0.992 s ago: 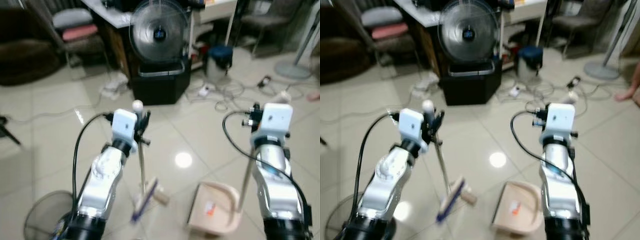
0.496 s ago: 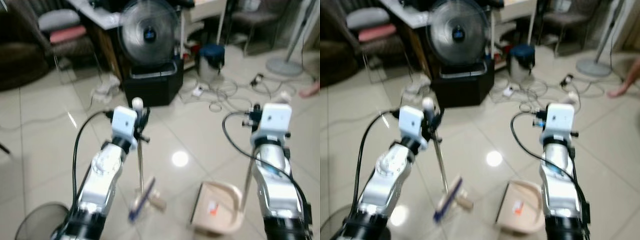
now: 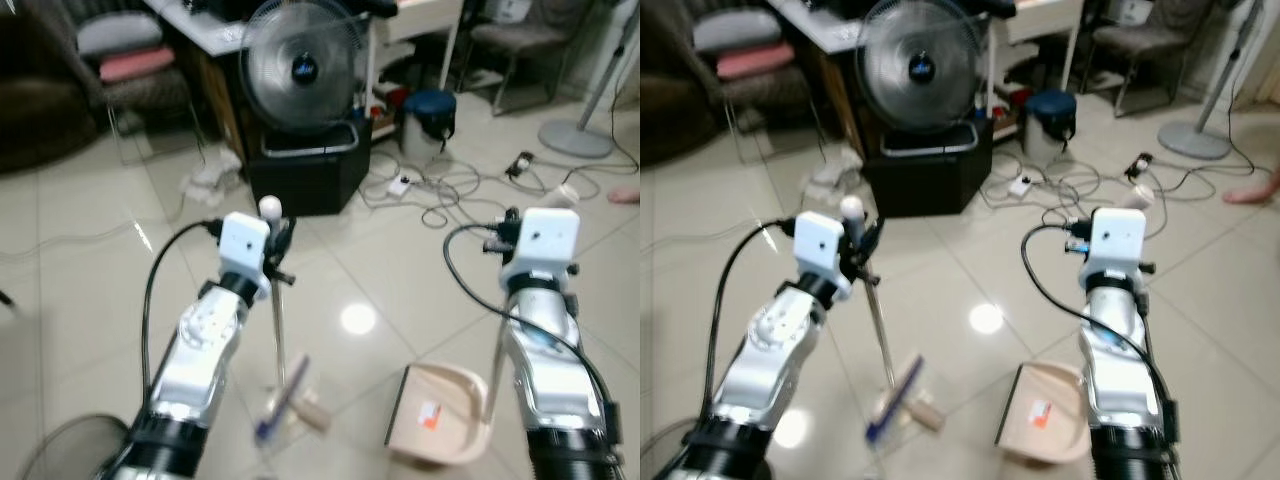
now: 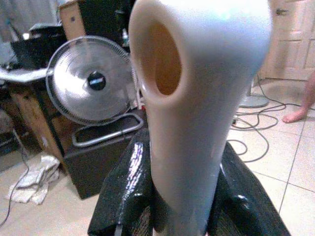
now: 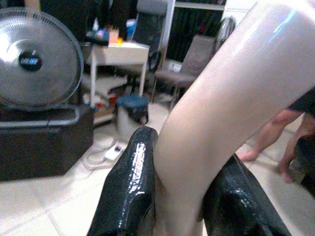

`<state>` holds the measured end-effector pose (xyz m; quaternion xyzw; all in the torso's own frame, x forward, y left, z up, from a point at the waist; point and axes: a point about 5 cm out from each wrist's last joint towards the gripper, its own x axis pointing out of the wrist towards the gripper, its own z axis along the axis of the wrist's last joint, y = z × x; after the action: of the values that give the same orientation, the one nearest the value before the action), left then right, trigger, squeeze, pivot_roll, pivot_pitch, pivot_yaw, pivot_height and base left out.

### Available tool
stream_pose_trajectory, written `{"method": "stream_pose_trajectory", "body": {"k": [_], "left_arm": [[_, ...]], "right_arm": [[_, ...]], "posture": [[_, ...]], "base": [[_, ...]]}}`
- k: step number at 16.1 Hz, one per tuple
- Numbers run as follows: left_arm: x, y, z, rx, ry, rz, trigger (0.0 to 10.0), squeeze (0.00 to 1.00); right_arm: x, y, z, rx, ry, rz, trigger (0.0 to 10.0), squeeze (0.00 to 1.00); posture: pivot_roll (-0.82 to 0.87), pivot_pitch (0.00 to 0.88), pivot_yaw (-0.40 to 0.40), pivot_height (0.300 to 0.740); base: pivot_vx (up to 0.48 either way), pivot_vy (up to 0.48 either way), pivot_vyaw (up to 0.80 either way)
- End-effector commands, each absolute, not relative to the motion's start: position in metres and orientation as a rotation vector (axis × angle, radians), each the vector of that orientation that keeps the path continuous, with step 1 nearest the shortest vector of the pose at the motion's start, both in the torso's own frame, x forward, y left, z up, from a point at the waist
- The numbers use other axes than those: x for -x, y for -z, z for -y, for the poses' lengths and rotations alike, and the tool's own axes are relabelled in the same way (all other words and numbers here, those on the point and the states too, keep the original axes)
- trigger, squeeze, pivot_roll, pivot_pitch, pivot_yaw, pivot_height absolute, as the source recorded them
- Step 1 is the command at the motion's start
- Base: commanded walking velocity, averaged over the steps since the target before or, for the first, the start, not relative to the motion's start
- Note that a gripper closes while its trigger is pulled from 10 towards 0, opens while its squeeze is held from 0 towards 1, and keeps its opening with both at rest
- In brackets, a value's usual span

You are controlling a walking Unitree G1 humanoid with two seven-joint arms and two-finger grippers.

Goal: Sweep floor

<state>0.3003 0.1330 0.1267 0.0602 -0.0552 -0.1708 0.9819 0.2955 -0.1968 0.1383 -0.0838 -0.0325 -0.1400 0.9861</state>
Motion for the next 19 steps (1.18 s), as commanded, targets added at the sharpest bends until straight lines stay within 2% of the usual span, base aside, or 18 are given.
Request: {"method": "stream_pose_trajectory", "body": {"k": [1,6,10,11,16,19], "left_arm": [[-0.298,-0.133,-0.145,-0.149,0.31,0.141,10.0,0.0],[-0.283,-0.122,-0.149,-0.144,0.342,0.116,10.0,0.0],[-0.276,-0.114,-0.154,-0.14,0.315,0.1,10.0,0.0],[-0.276,-0.116,-0.156,-0.142,0.281,0.119,10.0,0.0],[-0.284,-0.119,-0.161,-0.081,0.129,0.149,10.0,0.0],[-0.292,-0.114,-0.163,-0.035,0.058,0.137,10.0,0.0]], "right_arm": [[-0.296,-0.142,0.196,0.116,0.283,0.088,10.0,0.0],[-0.295,-0.134,0.2,0.148,0.288,0.07,10.0,0.0],[-0.295,-0.132,0.212,0.206,0.314,0.115,10.0,0.0],[-0.292,-0.131,0.22,0.216,0.344,0.127,10.0,0.0],[-0.286,-0.125,0.242,0.295,0.401,0.175,10.0,0.0],[-0.292,-0.116,0.244,0.278,0.384,0.23,10.0,0.0]], "posture": [[-0.03,0.039,0.037,0.74],[-0.01,0.083,0.037,0.74],[0.0,0.166,0.057,0.74],[0.0,0.196,0.069,0.74],[0.04,0.235,0.074,0.74],[0.08,0.263,0.091,0.74]], "base": [[0.0,0.0,0.0],[0.0,0.0,0.0],[0.0,0.0,0.0],[0.0,0.0,0.0],[0.0,0.0,0.0],[0.0,0.0,0.0]]}}
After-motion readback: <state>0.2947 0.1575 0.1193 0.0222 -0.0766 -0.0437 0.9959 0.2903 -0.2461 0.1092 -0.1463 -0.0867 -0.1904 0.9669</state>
